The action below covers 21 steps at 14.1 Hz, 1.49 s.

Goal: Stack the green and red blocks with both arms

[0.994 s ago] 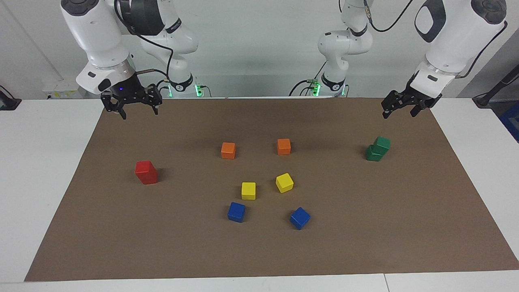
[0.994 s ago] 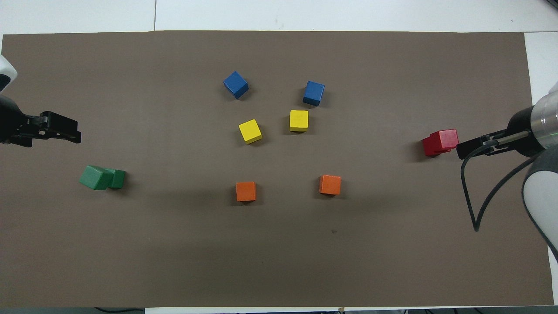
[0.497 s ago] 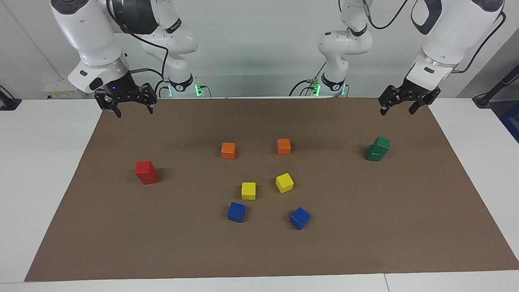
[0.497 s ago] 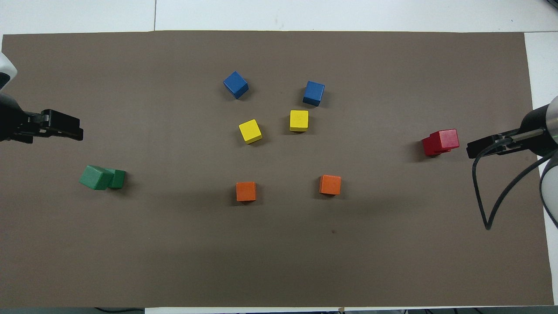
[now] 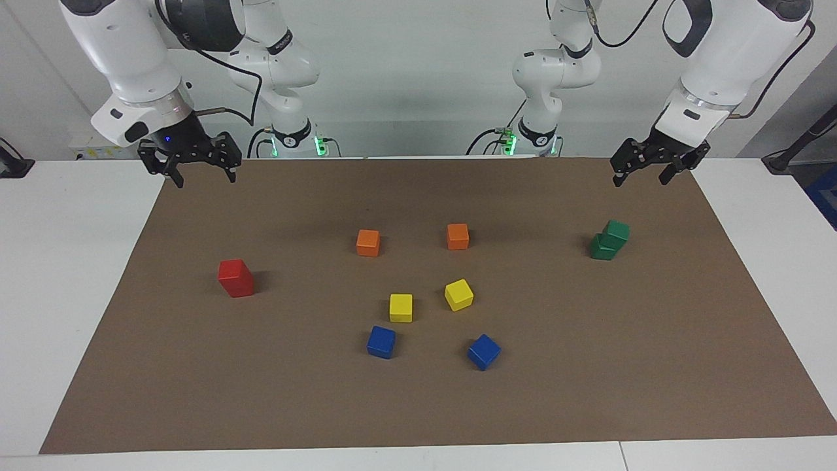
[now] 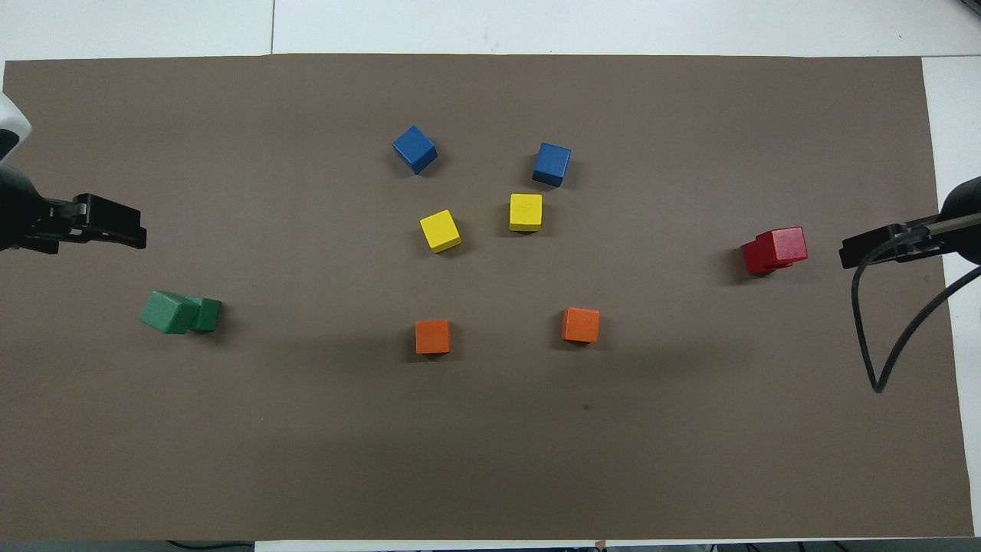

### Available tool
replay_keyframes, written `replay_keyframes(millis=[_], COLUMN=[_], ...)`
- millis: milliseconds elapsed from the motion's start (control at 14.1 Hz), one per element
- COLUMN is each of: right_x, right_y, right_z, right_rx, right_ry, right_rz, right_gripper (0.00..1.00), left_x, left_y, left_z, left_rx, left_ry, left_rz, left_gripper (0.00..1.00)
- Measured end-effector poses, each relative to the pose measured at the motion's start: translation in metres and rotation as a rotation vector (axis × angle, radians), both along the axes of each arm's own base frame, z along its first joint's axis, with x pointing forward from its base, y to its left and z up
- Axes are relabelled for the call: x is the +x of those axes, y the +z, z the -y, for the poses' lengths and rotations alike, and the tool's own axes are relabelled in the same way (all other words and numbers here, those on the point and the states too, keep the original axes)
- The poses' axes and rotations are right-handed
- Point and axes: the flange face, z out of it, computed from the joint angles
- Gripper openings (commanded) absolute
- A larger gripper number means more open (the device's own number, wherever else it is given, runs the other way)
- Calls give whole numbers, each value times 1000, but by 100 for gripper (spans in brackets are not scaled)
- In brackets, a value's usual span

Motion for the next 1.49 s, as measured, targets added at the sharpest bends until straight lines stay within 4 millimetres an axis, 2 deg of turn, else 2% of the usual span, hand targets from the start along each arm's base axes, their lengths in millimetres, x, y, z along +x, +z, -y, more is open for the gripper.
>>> replay_keyframes(millis=[1491], right_x=[-2], right_y=[-1], right_z=[-1], right_rx=[-1], right_ry=[-12], right_rz=[-16], right_gripper=[100], left_x=[-1], left_y=[3], left_z=[-2], left_rx=[0], left_ry=[5], left_rz=[5], left_gripper=[100])
